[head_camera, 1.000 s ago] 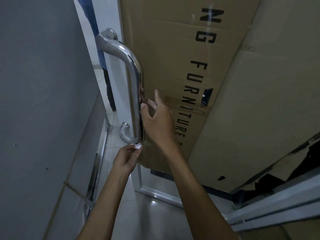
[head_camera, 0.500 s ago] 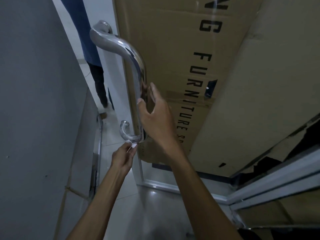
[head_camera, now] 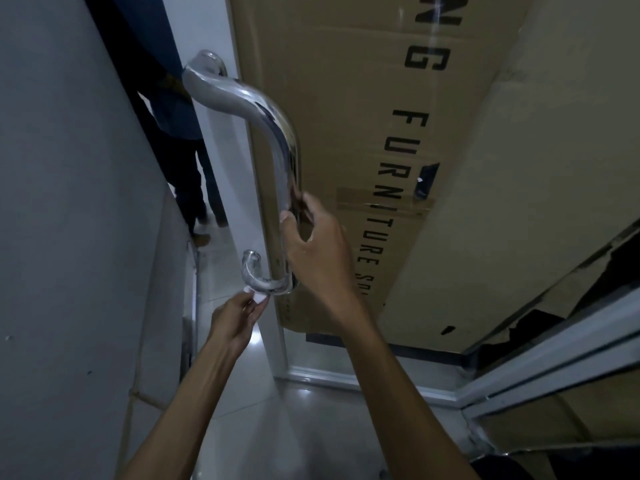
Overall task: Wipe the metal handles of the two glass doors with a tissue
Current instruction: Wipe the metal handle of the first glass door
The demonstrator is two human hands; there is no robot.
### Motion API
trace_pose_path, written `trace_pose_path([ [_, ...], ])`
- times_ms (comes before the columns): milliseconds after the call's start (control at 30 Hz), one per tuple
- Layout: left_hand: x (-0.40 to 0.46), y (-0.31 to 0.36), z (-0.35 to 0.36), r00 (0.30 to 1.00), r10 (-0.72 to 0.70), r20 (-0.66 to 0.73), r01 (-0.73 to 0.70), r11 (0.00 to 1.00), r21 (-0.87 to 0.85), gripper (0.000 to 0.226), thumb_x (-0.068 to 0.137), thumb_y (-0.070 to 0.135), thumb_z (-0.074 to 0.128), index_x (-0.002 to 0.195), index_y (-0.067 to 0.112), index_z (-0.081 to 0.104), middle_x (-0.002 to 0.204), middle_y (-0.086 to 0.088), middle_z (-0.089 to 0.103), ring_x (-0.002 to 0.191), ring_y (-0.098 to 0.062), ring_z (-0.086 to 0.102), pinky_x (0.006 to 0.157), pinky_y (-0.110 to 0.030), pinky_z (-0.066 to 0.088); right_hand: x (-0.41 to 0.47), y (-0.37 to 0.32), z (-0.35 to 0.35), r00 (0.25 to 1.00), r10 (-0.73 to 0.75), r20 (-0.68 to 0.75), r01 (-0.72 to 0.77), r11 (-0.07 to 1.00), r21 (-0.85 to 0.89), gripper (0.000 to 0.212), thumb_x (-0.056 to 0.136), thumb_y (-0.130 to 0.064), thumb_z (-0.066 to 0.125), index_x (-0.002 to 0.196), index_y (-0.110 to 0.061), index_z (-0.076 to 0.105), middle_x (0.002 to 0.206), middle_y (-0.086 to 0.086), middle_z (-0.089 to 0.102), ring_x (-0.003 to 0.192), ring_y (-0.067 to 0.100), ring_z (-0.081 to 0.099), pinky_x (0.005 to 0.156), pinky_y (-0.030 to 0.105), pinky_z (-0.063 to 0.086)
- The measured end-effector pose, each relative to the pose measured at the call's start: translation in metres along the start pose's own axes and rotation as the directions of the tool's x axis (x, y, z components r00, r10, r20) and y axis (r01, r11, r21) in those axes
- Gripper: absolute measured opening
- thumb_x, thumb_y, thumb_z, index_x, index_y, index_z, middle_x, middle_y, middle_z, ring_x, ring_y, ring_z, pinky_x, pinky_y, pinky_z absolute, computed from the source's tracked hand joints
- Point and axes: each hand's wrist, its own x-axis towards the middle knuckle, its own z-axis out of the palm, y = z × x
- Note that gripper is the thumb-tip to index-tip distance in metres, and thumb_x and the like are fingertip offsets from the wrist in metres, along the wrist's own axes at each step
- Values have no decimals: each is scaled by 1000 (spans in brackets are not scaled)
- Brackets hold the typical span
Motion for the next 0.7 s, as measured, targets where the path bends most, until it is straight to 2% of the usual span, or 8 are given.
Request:
trace_pose_path([
  [133,7,11,-4,998,58,-33,-57,998,12,11,101,-5,60,109,-9,66,116,-22,71,105,-30,71,87,-41,63,2,2,4,1000,-7,-22,7,1000,4,26,106,-38,52,126,-27,64,105,-13,68,93,-5,60,79,23,56],
  [267,13,18,-4,1000,-1,-25,4,995,101,10,101,-9,56,107,-10,64,124,-25,67,106,-33,69,99,-44,53,5,6,7,998,-12,-57,12,1000,-9,28,103,-45,50,123,-30,65,109,-7,71,106,9,65,84,42,61],
  [367,21,35,4,999,-16,-35,20,991,131,18,101,-10,51,113,-6,64,129,-22,64,92,-25,68,102,-43,51,5,6,4,998,-31,-54,31,1000,5,25,104,-41,52,118,-27,67,103,-8,73,98,9,68,80,44,61],
  [433,23,44,13,999,-27,-19,30,981,193,24,102,-9,47,121,-6,62,109,-17,75,75,-19,72,99,-41,52,6,7,2,998,-44,-41,44,999,-7,25,104,-42,51,116,-28,67,99,-9,72,96,10,68,79,43,61],
  [500,26,52,18,999,-54,-2,53,972,229,41,104,-8,42,144,-9,50,69,-8,76,56,-14,73,95,-39,52,7,8,3,999,-42,-35,41,999,-31,27,103,-47,49,117,-32,66,99,-9,72,99,12,67,78,43,61],
  [567,33,58,19,998,-68,6,65,969,237,47,104,-6,42,151,-8,43,59,-5,73,63,-17,73,100,-39,48,8,9,4,999,-34,-37,32,999,-41,29,102,-50,47,118,-34,65,101,-9,72,103,13,66,80,43,61],
  [633,40,62,16,997,-72,-1,70,964,257,42,104,-6,45,146,-7,49,65,-6,74,78,-19,66,101,-37,47,8,9,5,999,-30,-39,28,999,-40,28,103,-49,48,117,-33,66,101,-7,72,103,13,66,81,43,61],
  [700,41,62,13,1000,-20,-9,22,952,305,29,100,-9,48,125,-5,63,89,-10,75,81,-18,64,91,-34,53,8,9,5,999,-30,-35,28,999,-39,25,104,-47,49,114,-32,67,101,-7,72,102,11,66,81,41,60],
])
